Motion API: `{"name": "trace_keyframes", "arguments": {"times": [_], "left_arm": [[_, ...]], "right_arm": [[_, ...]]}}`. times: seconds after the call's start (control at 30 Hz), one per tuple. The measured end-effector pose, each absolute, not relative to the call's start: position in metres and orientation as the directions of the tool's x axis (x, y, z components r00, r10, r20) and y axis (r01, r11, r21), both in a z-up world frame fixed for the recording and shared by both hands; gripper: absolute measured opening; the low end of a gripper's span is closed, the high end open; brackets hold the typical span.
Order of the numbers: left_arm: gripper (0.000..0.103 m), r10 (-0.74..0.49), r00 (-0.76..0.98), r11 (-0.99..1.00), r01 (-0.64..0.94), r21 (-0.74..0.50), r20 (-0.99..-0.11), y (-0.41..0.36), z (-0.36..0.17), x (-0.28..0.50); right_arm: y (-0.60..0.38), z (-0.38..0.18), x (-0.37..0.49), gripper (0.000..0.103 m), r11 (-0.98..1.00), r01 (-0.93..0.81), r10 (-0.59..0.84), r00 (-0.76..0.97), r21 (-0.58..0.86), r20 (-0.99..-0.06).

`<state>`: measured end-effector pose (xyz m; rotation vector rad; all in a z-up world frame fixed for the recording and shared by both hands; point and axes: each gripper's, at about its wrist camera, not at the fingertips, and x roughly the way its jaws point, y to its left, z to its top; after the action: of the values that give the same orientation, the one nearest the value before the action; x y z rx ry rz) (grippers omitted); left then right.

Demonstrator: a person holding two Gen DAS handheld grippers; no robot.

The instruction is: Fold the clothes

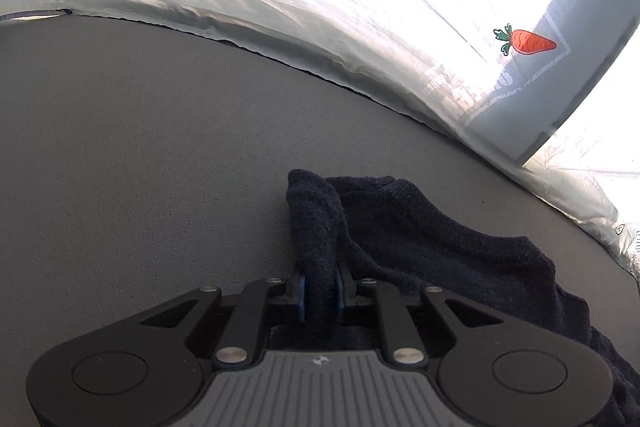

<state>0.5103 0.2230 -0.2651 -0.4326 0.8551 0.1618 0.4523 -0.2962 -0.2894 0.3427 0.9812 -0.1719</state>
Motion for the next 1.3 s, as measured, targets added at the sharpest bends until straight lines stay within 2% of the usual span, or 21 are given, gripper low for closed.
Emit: {"name": "trace_keyframes", "arguments": {"times": [0.13, 0.23, 0.33, 0.4, 0.43, 0.5, 0.63, 0.67, 0.7, 0.77, 0.83, 0.9, 0.97, 1.07, 1.3], "left_arm": [[0.017, -0.052, 0.652, 0.897, -0.302, -0.322, -0.757, 0.226, -0.266, 0.510], [0.017, -0.060, 0.656, 0.890, -0.305, -0.337, -0.752, 0.228, -0.268, 0.509], [0.017, -0.053, 0.659, 0.894, -0.304, -0.330, -0.750, 0.227, -0.267, 0.508], [0.017, -0.053, 0.661, 0.893, -0.304, -0.331, -0.749, 0.227, -0.268, 0.508], [0.017, -0.055, 0.662, 0.892, -0.305, -0.335, -0.747, 0.228, -0.268, 0.507], [0.017, -0.058, 0.665, 0.890, -0.303, -0.340, -0.745, 0.229, -0.269, 0.507], [0.017, -0.057, 0.665, 0.898, -0.293, -0.330, -0.744, 0.228, -0.269, 0.507], [0.017, -0.055, 0.661, 0.899, -0.293, -0.325, -0.749, 0.228, -0.268, 0.508], [0.018, -0.056, 0.656, 0.899, -0.295, -0.324, -0.753, 0.228, -0.268, 0.509], [0.018, -0.055, 0.645, 0.902, -0.294, -0.315, -0.762, 0.228, -0.266, 0.512], [0.020, -0.023, 0.628, 0.916, -0.298, -0.268, -0.777, 0.225, -0.259, 0.512], [0.023, 0.025, 0.614, 0.928, -0.307, -0.209, -0.789, 0.220, -0.249, 0.510], [0.022, 0.042, 0.635, 0.927, -0.312, -0.206, -0.771, 0.221, -0.233, 0.494], [0.022, 0.022, 0.645, 0.923, -0.307, -0.233, -0.764, 0.223, -0.215, 0.462], [0.027, -0.062, 0.598, 0.925, -0.266, -0.271, -0.799, 0.217, -0.209, 0.350]], "right_arm": [[-0.299, -0.282, 0.456, 0.020, 0.920, 0.331, -0.009, 0.550, 0.208, -0.835], [-0.312, -0.276, 0.455, 0.022, 0.846, 0.370, 0.056, 0.654, 0.384, -0.754], [-0.328, -0.283, 0.459, 0.035, 0.681, 0.409, 0.155, 0.730, 0.608, -0.666], [-0.334, -0.291, 0.461, 0.047, 0.561, 0.412, 0.212, 0.767, 0.718, -0.606], [-0.335, -0.295, 0.463, 0.048, 0.526, 0.412, 0.230, 0.773, 0.744, -0.591], [-0.332, -0.301, 0.470, 0.049, 0.515, 0.429, 0.240, 0.758, 0.742, -0.606], [-0.310, -0.299, 0.487, 0.051, 0.696, 0.425, 0.189, 0.669, 0.579, -0.719], [-0.304, -0.296, 0.488, 0.048, 0.726, 0.389, 0.188, 0.681, 0.567, -0.708], [-0.298, -0.293, 0.488, 0.035, 0.754, 0.351, 0.188, 0.694, 0.555, -0.695], [-0.286, -0.283, 0.490, 0.017, 0.795, 0.286, 0.194, 0.717, 0.536, -0.670], [-0.270, -0.267, 0.490, 0.010, 0.856, 0.189, 0.202, 0.734, 0.481, -0.648], [-0.252, -0.244, 0.482, 0.009, 0.910, 0.054, 0.221, 0.775, 0.410, -0.592], [-0.234, -0.220, 0.468, 0.009, 0.921, -0.072, 0.282, 0.801, 0.383, -0.527], [-0.217, -0.205, 0.453, 0.009, 0.885, -0.162, 0.377, 0.799, 0.436, -0.469], [-0.179, -0.197, 0.405, 0.009, 0.801, -0.265, 0.527, 0.736, 0.536, -0.424]]}}
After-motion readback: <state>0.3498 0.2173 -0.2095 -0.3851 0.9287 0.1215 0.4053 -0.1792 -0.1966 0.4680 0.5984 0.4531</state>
